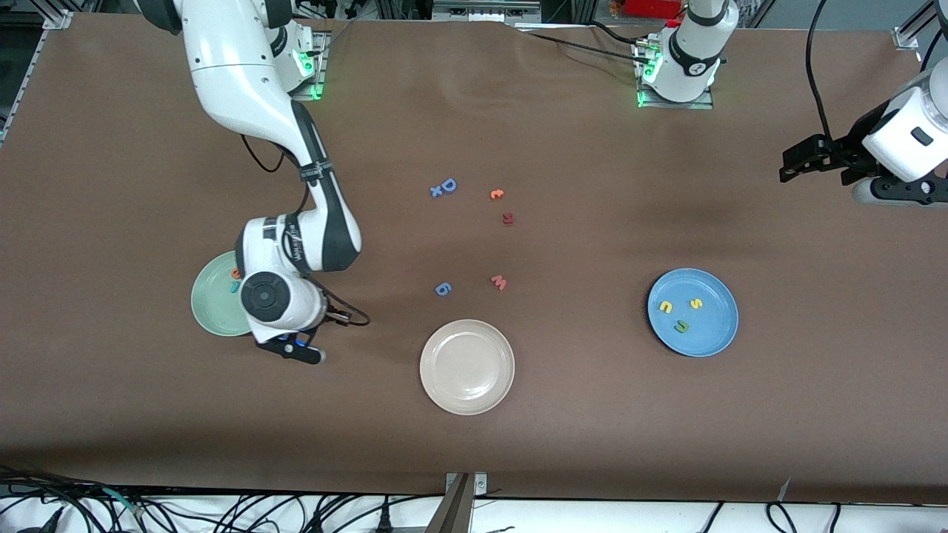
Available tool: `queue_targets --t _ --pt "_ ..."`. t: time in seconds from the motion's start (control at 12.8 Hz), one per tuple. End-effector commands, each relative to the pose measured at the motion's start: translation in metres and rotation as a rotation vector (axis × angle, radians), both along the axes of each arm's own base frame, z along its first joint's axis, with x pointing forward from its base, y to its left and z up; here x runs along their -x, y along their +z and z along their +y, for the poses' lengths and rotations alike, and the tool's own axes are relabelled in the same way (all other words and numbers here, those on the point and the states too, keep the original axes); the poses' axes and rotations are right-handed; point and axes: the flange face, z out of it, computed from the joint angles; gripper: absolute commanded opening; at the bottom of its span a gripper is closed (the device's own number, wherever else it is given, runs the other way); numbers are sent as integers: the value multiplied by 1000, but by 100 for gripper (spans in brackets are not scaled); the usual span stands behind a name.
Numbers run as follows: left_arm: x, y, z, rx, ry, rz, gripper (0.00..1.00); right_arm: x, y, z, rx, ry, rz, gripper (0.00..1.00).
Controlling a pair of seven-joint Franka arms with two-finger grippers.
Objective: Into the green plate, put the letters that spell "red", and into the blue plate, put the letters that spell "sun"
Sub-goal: 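Carry the teal d onto the green plate and open the right gripper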
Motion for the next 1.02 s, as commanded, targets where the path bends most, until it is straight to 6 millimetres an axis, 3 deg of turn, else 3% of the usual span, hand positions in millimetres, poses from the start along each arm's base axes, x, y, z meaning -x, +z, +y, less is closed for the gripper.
queue_targets --t 0.0,0.23,0.39,0.63,0.7,0.78,0.94 --pt "2 7 -18 -29 -43 -3 100 -1 17 -41 30 63 75 26" --pt "-1 12 -39 -33 -84 -50 100 -2 38 -98 33 204 161 26" --pt "-8 16 -29 -31 -66 -100 100 0 38 -131 18 246 202 26" --pt "-12 16 -26 -82 -74 -130 100 0 28 -161 3 237 225 30" --pt "-10 16 -27 -84 -76 -123 100 0 27 -168 -1 225 227 42" --pt "-9 16 -26 -85 -75 -116 100 0 27 -169 -2 211 223 71" --pt "-8 16 -27 -86 -74 -107 100 -1 28 -167 -31 199 213 99"
